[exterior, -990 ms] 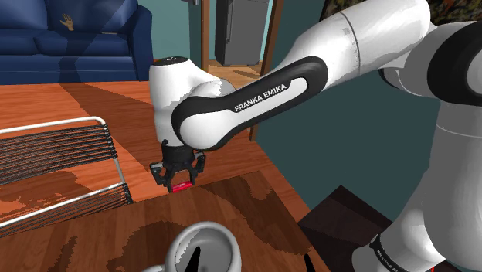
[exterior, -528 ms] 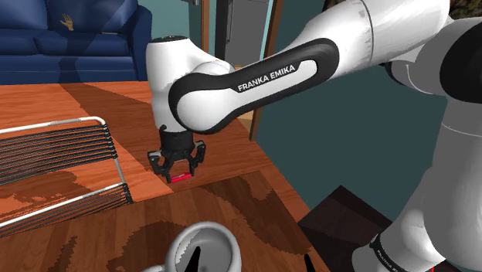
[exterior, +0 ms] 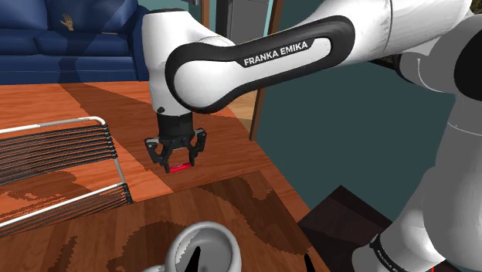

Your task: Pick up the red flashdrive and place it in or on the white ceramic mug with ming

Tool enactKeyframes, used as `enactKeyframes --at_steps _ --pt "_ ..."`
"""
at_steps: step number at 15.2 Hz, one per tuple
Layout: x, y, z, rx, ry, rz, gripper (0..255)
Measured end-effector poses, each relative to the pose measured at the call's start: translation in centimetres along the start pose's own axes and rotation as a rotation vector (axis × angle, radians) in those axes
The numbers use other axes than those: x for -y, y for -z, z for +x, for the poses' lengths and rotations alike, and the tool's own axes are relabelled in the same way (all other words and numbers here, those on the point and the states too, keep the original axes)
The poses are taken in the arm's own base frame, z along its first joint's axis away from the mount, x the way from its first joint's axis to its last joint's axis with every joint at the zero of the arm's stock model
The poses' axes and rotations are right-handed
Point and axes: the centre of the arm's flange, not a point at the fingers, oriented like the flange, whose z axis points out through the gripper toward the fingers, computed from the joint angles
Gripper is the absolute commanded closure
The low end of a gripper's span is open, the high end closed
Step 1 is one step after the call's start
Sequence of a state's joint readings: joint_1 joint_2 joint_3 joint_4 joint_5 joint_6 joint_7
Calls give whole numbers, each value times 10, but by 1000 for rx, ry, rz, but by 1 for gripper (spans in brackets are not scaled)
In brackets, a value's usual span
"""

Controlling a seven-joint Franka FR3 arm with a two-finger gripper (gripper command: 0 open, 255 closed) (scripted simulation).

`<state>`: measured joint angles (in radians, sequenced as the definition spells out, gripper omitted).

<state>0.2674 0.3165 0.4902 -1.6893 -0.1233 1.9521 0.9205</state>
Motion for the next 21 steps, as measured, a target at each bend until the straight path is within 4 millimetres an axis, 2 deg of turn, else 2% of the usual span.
enactKeyframes --at_steps 4,6,12,21 --pt "1 21 0 0 0 0 255" --pt "3 25 -5 0 0 0 255" --pt "15 30 -76 0 1 0 255" --pt "38 20 -196 0 3 0 255"
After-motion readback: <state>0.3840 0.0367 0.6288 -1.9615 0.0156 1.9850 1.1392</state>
